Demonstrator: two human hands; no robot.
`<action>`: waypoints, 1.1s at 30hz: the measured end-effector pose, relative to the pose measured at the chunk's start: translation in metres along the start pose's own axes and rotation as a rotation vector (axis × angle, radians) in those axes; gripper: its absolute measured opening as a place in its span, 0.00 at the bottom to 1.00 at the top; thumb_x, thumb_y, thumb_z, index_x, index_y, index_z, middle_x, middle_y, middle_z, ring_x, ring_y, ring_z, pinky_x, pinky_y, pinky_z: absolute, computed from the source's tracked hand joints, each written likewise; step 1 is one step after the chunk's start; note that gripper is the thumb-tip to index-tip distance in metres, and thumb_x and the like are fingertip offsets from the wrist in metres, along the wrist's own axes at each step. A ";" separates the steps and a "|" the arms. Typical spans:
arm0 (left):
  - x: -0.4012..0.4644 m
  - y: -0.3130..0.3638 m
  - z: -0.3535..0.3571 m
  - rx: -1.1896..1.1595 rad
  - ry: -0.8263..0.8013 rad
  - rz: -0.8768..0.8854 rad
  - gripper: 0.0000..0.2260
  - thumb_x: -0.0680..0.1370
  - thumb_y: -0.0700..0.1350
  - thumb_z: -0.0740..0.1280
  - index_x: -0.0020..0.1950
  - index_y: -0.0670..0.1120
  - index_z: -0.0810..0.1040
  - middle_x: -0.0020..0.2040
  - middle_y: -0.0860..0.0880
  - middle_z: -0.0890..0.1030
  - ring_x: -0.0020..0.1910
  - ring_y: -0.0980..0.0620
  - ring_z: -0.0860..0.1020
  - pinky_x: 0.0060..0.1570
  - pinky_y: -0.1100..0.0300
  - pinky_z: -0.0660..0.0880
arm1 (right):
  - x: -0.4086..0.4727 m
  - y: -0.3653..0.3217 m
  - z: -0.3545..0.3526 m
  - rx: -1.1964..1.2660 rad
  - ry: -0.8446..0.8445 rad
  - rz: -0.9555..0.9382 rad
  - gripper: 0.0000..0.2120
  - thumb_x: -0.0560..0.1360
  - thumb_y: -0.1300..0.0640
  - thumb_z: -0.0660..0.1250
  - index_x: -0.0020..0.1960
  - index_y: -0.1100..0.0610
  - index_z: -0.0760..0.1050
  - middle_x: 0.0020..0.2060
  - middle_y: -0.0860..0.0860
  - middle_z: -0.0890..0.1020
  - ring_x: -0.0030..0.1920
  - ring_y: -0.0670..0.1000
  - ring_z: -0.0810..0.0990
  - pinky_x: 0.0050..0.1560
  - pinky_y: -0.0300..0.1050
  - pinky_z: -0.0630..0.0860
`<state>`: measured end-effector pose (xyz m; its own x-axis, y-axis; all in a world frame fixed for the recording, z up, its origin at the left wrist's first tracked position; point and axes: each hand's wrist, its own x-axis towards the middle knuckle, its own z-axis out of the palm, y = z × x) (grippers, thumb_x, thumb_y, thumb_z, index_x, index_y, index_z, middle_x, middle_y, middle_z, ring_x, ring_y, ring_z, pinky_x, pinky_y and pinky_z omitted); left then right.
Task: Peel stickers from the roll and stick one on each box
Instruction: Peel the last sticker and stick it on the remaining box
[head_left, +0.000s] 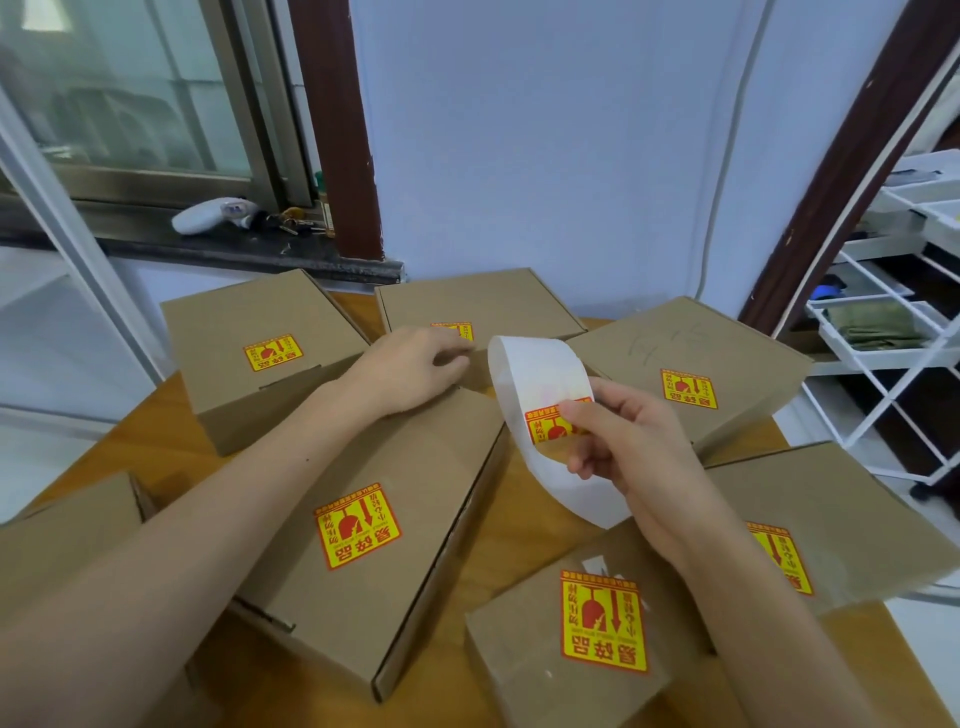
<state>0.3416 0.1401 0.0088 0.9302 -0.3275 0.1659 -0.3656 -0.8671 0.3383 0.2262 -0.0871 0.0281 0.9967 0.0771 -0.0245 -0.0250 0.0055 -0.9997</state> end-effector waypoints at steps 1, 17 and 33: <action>-0.002 0.001 -0.001 0.001 -0.009 -0.006 0.19 0.78 0.55 0.56 0.67 0.55 0.75 0.64 0.54 0.79 0.62 0.50 0.76 0.59 0.50 0.75 | -0.001 0.000 -0.001 0.006 0.000 0.000 0.10 0.77 0.61 0.66 0.57 0.57 0.80 0.39 0.56 0.84 0.28 0.48 0.75 0.32 0.40 0.73; -0.094 0.090 -0.019 -0.397 0.156 -0.033 0.10 0.80 0.47 0.61 0.53 0.53 0.82 0.48 0.62 0.81 0.50 0.65 0.77 0.49 0.68 0.73 | -0.052 -0.018 -0.018 0.058 0.042 0.036 0.10 0.76 0.60 0.66 0.57 0.56 0.80 0.45 0.60 0.85 0.26 0.47 0.74 0.32 0.41 0.71; -0.201 0.184 -0.018 -0.633 0.198 0.003 0.11 0.81 0.40 0.62 0.51 0.51 0.82 0.47 0.58 0.83 0.46 0.61 0.78 0.44 0.70 0.72 | -0.174 -0.045 -0.072 -0.047 0.177 -0.025 0.09 0.76 0.63 0.64 0.54 0.57 0.80 0.37 0.54 0.85 0.24 0.47 0.75 0.28 0.38 0.74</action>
<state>0.0867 0.0528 0.0548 0.9274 -0.2024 0.3145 -0.3735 -0.4587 0.8063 0.0595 -0.1724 0.0773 0.9950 -0.0996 0.0038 -0.0004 -0.0414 -0.9991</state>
